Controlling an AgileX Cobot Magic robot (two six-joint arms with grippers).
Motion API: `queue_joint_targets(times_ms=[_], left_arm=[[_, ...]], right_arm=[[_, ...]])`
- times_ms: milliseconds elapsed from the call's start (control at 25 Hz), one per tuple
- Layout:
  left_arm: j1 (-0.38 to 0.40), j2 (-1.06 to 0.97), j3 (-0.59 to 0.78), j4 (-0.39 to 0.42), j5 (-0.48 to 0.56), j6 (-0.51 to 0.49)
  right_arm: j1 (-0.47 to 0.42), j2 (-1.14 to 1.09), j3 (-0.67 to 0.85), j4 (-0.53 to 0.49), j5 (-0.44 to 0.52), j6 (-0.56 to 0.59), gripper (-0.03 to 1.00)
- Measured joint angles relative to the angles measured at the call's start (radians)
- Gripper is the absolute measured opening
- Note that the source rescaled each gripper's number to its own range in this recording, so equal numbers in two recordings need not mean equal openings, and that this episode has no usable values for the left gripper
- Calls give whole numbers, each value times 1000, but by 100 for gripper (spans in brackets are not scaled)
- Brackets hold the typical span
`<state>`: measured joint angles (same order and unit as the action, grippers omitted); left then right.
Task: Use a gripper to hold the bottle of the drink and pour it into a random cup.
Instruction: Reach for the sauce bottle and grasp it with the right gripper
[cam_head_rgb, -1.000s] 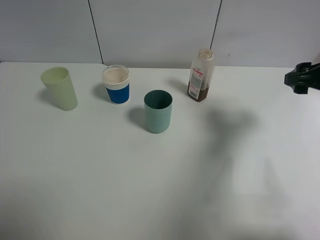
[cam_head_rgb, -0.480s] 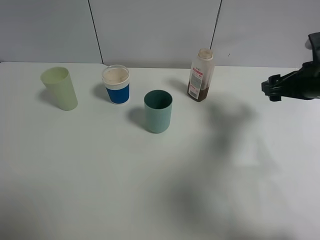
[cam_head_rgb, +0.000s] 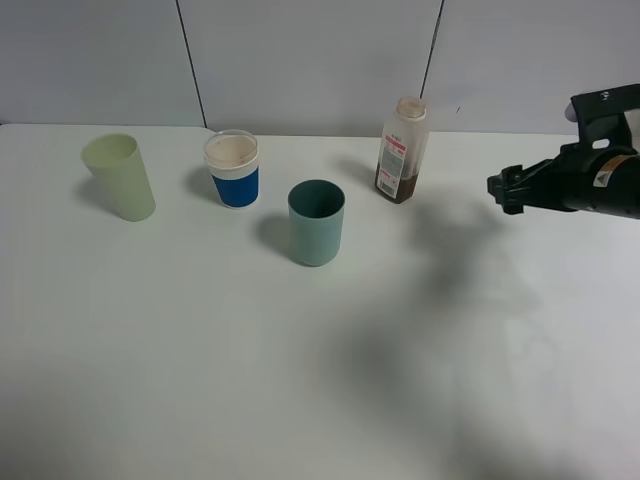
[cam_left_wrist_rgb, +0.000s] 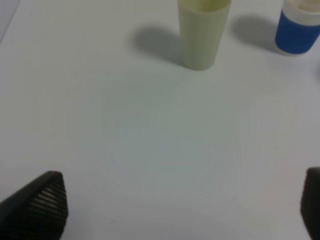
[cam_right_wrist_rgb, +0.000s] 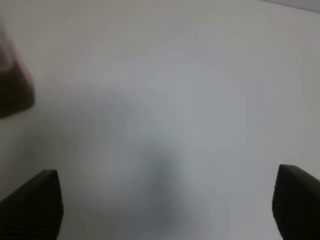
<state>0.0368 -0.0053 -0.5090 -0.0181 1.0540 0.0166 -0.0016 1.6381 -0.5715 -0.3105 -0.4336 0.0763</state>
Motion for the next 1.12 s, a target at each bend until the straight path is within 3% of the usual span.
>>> queue_joint_targets(times_ms=[240, 560, 800, 1120], left_arm=[[0, 0, 0, 0, 0, 0], [0, 0, 0, 0, 0, 0], [0, 0, 0, 0, 0, 0], [0, 0, 0, 0, 0, 0]], right_arm=[[0, 81, -1, -120, -166, 64, 84], [0, 219, -16, -127, -327, 16, 84], [0, 324, -88, -160, -383, -17, 84], [0, 431, -215, -357, -409, 110, 84]])
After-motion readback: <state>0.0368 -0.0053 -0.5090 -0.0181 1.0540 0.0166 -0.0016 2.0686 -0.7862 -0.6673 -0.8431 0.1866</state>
